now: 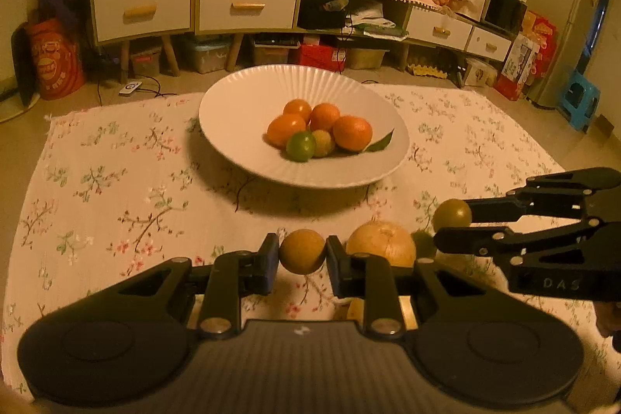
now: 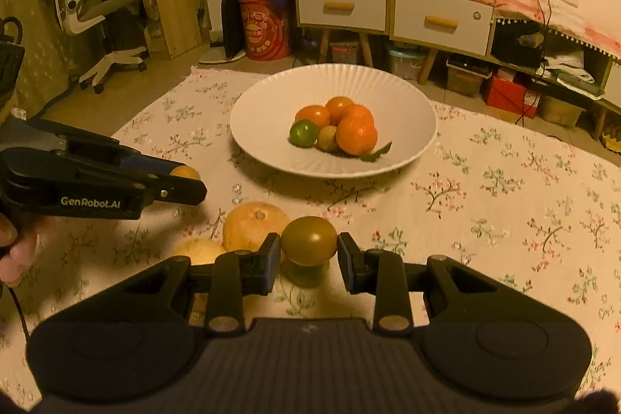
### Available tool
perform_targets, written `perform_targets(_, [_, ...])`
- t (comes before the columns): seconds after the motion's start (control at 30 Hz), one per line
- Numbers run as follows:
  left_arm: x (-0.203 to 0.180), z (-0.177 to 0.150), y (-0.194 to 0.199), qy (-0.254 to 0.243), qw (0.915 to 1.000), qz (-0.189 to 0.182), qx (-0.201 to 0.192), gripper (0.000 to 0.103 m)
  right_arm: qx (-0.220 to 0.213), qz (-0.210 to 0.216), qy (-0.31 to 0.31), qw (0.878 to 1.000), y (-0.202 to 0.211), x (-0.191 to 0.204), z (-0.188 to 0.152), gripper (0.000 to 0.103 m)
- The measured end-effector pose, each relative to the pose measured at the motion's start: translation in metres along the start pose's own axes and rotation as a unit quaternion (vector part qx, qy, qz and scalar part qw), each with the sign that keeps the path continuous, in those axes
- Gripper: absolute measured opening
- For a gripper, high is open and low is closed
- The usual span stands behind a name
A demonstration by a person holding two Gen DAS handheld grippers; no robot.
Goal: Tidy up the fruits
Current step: 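Carry the tan fruit and olive-green tomato onto the plate and open both tools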
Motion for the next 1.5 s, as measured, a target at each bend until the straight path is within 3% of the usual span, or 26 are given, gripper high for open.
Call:
perform_targets(0.3, [-0.002, 0.031, -0.001, -0.011, 0.9996, 0.015, -0.021, 0.03, -0.022, -0.008, -0.016, 1.0, -0.002, -0.013, 0.032, 0.029])
perform_targets(0.8, [0.015, 0.066, -0.038, -0.027, 0.9992, 0.028, -0.012, 0.03, -0.023, -0.04, 0.006, 0.999, -0.028, -0.05, 0.078, 0.029])
perform_targets(1.5, [0.018, 0.073, -0.063, -0.02, 0.9996, 0.02, 0.009, 0.031, -0.001, -0.043, -0.008, 0.999, -0.054, -0.072, 0.075, 0.029])
Point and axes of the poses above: each gripper's, at about its wrist camera, not at the fingertips, and y roughly against the way its jaws point, x to its left, z to its top, the point moved 8 cm from there along -y, roughly the way its jaws point, and after that the axes turned 7 degrees about x, right-handed, at the moved point
